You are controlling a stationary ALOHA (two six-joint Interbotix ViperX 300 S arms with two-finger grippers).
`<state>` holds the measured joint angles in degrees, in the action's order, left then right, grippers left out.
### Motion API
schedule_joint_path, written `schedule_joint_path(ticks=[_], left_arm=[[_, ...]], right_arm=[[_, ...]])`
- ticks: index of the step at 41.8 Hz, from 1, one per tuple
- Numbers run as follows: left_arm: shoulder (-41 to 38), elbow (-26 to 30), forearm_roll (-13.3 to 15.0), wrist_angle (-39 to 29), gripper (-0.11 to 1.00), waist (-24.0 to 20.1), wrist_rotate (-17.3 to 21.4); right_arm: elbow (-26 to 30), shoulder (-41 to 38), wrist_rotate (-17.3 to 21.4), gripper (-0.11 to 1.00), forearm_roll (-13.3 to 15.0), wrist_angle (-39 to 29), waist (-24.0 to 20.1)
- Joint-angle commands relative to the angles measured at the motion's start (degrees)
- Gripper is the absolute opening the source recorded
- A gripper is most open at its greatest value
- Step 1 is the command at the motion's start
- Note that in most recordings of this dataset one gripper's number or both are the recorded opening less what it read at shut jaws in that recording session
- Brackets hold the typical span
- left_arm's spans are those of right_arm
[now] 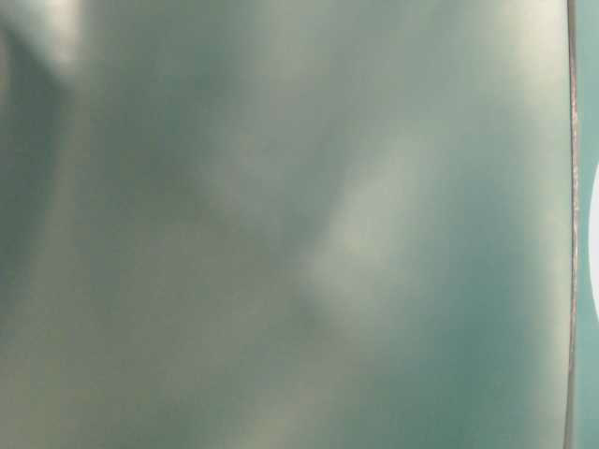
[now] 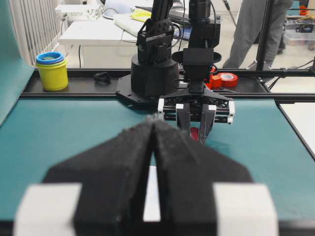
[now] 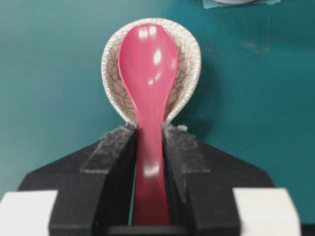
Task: Scoop the yellow hexagonal prism block from the bowl with a spoon using the right arm.
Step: 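Lift the red spoon with the right gripper and carry it into the bowl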
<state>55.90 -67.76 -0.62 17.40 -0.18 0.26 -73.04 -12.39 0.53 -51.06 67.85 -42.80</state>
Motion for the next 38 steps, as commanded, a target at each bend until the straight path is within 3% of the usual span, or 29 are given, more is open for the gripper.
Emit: schedule_joint_path(ticks=[1,13,22,30,38], left_arm=[[-0.3,1.4,-0.2,0.6,0.0,0.0,0.1],[-0.3,1.4,-0.2,0.6,0.0,0.0,0.1],[-0.3,1.4,-0.1,0.6,0.0,0.0,0.1],[-0.6,1.4,-0.3,0.9,0.0,0.0,0.1],[-1.1,1.3,-0.2,1.6,0.0,-0.1,0.1]], right_arm=[[0.4,1.6,-0.1,0.24,0.1,1.1,-0.3],[-0.6,12.2,-4.0,0.24,0.1,1.0,-0.2],[0.2,24.8,-12.5,0.24,0.1,-6.1,2.4],[3.3,34.8,-20.8,0.24,0.1,-21.3,10.8],[9.9,38.8,-27.8,0.24,0.1,-42.6,24.6]])
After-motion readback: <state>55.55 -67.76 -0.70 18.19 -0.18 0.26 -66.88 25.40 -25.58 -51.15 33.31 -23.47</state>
